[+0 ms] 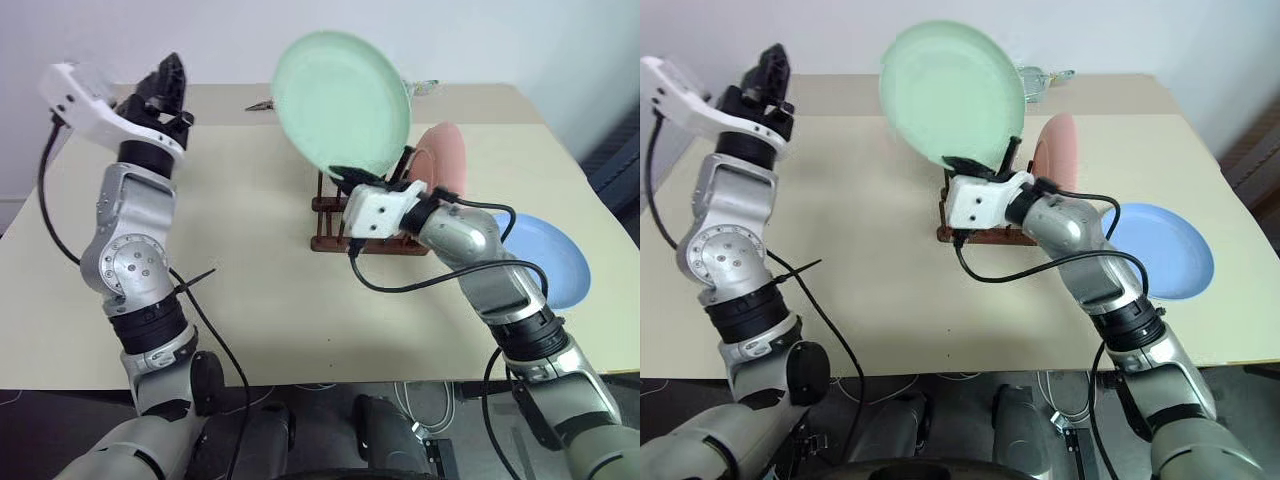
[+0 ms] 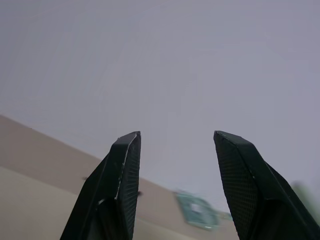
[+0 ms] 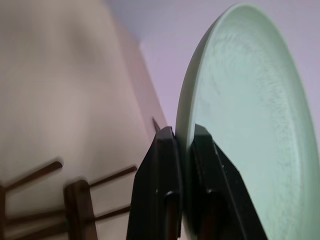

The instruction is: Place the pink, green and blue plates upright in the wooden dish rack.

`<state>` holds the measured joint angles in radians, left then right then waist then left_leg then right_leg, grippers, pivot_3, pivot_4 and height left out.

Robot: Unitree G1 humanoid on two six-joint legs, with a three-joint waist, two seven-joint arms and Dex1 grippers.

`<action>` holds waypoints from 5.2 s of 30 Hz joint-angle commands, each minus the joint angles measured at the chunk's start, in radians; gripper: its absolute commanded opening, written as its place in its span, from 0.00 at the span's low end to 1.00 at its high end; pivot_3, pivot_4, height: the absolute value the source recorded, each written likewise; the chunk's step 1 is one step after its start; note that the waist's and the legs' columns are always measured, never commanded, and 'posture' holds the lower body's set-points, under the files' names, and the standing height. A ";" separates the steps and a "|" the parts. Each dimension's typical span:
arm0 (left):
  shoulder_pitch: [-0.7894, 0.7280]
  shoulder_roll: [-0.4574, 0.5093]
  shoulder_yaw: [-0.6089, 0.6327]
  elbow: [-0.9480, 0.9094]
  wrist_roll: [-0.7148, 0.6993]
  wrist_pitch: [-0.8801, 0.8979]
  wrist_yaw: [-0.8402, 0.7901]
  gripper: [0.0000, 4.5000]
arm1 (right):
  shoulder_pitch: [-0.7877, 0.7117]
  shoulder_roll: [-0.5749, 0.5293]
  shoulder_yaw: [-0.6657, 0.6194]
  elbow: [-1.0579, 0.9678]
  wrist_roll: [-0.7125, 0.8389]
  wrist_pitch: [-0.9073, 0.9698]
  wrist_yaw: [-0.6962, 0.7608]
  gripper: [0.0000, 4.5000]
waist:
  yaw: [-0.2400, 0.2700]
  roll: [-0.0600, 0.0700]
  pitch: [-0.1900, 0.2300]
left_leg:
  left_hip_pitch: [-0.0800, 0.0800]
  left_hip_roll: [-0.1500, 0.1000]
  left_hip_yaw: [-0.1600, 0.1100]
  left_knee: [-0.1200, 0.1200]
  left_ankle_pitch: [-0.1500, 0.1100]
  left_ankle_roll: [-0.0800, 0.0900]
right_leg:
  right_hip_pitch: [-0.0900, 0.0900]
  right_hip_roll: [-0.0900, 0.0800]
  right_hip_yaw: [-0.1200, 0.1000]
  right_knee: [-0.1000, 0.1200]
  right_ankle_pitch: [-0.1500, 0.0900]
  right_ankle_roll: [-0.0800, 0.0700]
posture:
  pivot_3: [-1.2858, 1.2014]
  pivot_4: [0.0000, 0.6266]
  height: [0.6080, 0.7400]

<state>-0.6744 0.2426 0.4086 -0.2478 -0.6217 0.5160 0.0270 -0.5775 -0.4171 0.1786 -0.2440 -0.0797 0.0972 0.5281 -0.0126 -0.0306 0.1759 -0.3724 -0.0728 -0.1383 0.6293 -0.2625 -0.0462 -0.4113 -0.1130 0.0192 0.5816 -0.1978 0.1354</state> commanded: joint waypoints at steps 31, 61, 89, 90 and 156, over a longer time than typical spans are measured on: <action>0.437 0.257 -0.437 -0.311 -0.117 0.162 -0.680 0.57 | 0.026 0.128 -0.336 -0.202 0.843 0.623 -0.382 0.44 | -0.001 0.011 0.003 | -0.001 0.001 0.001 0.000 -0.001 0.002 | -0.002 0.000 0.001 0.002 -0.002 -0.005 | 0.52 0.24 1.00; 0.316 0.194 -0.608 -0.154 0.028 0.088 -0.827 0.57 | 0.713 -0.300 -0.468 -0.178 0.341 0.526 -0.149 0.94 | 0.006 0.016 0.002 | 0.000 0.001 0.006 0.003 -0.003 0.005 | 0.002 -0.002 0.003 -0.003 -0.005 -0.001 | 0.52 0.24 1.00; 0.292 0.246 -0.385 0.055 0.141 -0.067 -0.754 0.57 | -0.284 0.053 -0.536 -0.320 1.272 0.652 -0.517 0.01 | -0.001 0.018 0.003 | -0.001 0.002 0.000 0.001 -0.002 0.005 | 0.001 -0.001 0.000 -0.002 -0.002 -0.005 | 0.52 0.24 1.00; 0.295 0.252 -0.369 0.066 0.143 -0.075 -0.753 0.57 | -0.306 0.103 -0.508 -0.311 1.311 0.651 -0.564 0.01 | -0.003 0.018 0.003 | 0.000 0.002 0.000 0.001 -0.002 0.005 | 0.001 -0.001 0.000 -0.002 -0.002 -0.005 | 0.52 0.24 1.00; 0.403 0.290 -0.335 0.017 0.166 -0.031 -0.741 0.57 | 0.139 -0.474 -0.638 -0.156 0.898 0.596 -0.166 0.78 | 0.016 0.013 0.003 | -0.003 0.001 0.003 0.000 -0.003 0.005 | 0.000 -0.002 0.000 -0.005 -0.005 0.000 | 0.52 0.24 1.00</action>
<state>-0.2707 0.5213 0.0571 -0.2305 -0.4766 0.5194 -0.7173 -0.4856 -0.8705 -0.3691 -0.4279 0.8691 0.7116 0.3078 0.0037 -0.0180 0.1790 -0.3749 -0.0723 -0.1345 0.6295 -0.2654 -0.0407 -0.4109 -0.1158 0.0194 0.5764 -0.2027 0.1350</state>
